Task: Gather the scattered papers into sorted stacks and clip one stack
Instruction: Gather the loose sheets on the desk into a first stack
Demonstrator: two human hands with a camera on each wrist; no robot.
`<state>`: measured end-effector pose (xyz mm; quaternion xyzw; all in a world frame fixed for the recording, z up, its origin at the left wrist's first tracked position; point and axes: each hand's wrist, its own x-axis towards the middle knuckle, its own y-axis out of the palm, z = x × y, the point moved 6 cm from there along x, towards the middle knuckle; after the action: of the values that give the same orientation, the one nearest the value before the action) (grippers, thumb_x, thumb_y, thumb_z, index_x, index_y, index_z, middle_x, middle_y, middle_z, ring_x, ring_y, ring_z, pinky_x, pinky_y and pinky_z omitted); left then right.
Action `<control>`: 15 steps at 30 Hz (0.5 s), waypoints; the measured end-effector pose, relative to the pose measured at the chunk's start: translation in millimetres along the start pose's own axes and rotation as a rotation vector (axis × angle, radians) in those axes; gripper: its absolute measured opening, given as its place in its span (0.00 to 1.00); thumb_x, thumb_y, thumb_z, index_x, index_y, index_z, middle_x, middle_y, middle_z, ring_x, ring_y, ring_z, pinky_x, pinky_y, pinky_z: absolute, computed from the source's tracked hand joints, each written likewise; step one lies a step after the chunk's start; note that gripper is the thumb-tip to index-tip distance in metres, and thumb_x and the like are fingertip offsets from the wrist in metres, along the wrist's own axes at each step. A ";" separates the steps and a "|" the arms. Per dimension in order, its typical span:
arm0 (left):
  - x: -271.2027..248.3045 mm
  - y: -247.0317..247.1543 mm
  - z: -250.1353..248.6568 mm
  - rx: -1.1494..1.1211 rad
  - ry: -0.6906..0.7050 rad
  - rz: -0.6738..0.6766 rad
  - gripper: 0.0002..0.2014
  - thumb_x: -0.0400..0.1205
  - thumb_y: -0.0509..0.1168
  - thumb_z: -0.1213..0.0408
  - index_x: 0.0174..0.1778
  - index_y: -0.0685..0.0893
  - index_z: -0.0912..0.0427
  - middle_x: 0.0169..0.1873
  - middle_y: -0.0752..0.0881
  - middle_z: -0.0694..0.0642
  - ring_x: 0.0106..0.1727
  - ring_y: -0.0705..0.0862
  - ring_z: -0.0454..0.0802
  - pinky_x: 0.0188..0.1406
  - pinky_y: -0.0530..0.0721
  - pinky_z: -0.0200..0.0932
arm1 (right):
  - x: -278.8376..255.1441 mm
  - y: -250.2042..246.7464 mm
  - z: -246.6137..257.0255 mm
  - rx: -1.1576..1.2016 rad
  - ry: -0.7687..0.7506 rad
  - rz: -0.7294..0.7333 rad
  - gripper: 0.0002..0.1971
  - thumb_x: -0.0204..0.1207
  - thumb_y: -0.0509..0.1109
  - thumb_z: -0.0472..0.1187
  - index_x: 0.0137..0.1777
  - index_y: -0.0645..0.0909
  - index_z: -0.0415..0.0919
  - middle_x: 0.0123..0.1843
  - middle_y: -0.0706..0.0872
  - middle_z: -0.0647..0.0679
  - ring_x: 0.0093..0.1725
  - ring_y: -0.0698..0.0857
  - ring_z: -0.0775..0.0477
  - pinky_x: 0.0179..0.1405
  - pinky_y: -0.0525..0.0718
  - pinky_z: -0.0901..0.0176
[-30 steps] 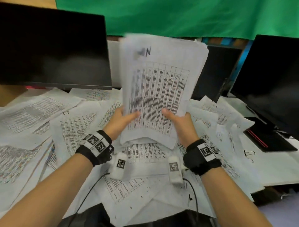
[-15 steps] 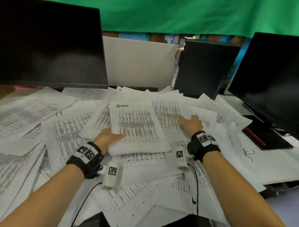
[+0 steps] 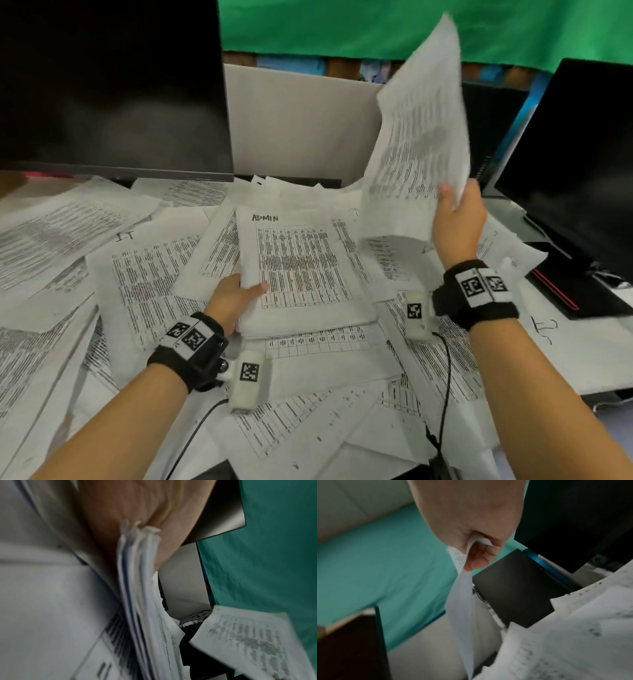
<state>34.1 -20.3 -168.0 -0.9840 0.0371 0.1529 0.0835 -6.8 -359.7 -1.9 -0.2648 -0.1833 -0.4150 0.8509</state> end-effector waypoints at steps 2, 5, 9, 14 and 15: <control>-0.9 -0.2 0.0 -0.018 -0.011 -0.006 0.18 0.81 0.68 0.62 0.66 0.79 0.65 0.52 0.87 0.58 0.48 0.85 0.53 0.36 0.81 0.40 | 2.2 8.4 -4.6 0.132 0.120 0.087 0.14 0.86 0.63 0.42 0.65 0.78 0.34 0.56 0.84 0.47 0.53 0.84 0.49 0.49 0.84 0.59; 0.7 -0.2 4.4 -0.063 -0.052 0.020 0.16 0.85 0.63 0.62 0.65 0.79 0.67 0.54 0.87 0.63 0.48 0.87 0.56 0.38 0.84 0.45 | -29.5 53.0 -27.1 0.252 0.430 0.466 0.17 0.85 0.65 0.38 0.71 0.78 0.33 0.62 0.87 0.40 0.59 0.87 0.40 0.58 0.87 0.44; 2.0 -6.2 5.6 -0.048 -0.117 -0.028 0.19 0.88 0.54 0.56 0.66 0.77 0.67 0.57 0.84 0.66 0.54 0.84 0.61 0.52 0.85 0.53 | -94.6 93.6 -46.8 0.158 0.574 0.768 0.15 0.84 0.66 0.38 0.69 0.79 0.35 0.64 0.87 0.38 0.60 0.86 0.38 0.63 0.84 0.42; -5.5 -0.7 -0.8 -0.220 -0.171 -0.006 0.31 0.87 0.46 0.42 0.74 0.73 0.62 0.67 0.80 0.61 0.65 0.81 0.62 0.67 0.78 0.55 | -132.2 115.3 -54.4 0.100 0.659 0.891 0.09 0.82 0.69 0.36 0.60 0.81 0.34 0.59 0.88 0.38 0.57 0.87 0.38 0.56 0.88 0.44; -10.8 1.0 -4.6 -0.236 -0.171 0.010 0.31 0.87 0.45 0.42 0.77 0.70 0.60 0.66 0.78 0.56 0.70 0.77 0.61 0.71 0.74 0.55 | -135.2 117.0 -50.7 0.080 0.644 0.912 0.09 0.82 0.70 0.36 0.59 0.80 0.35 0.59 0.88 0.38 0.56 0.87 0.39 0.52 0.88 0.47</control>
<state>25.1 -21.5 -160.5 -0.9702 0.0163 0.2398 -0.0309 12.4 -247.7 -148.9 -0.1448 0.2033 -0.0574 0.9667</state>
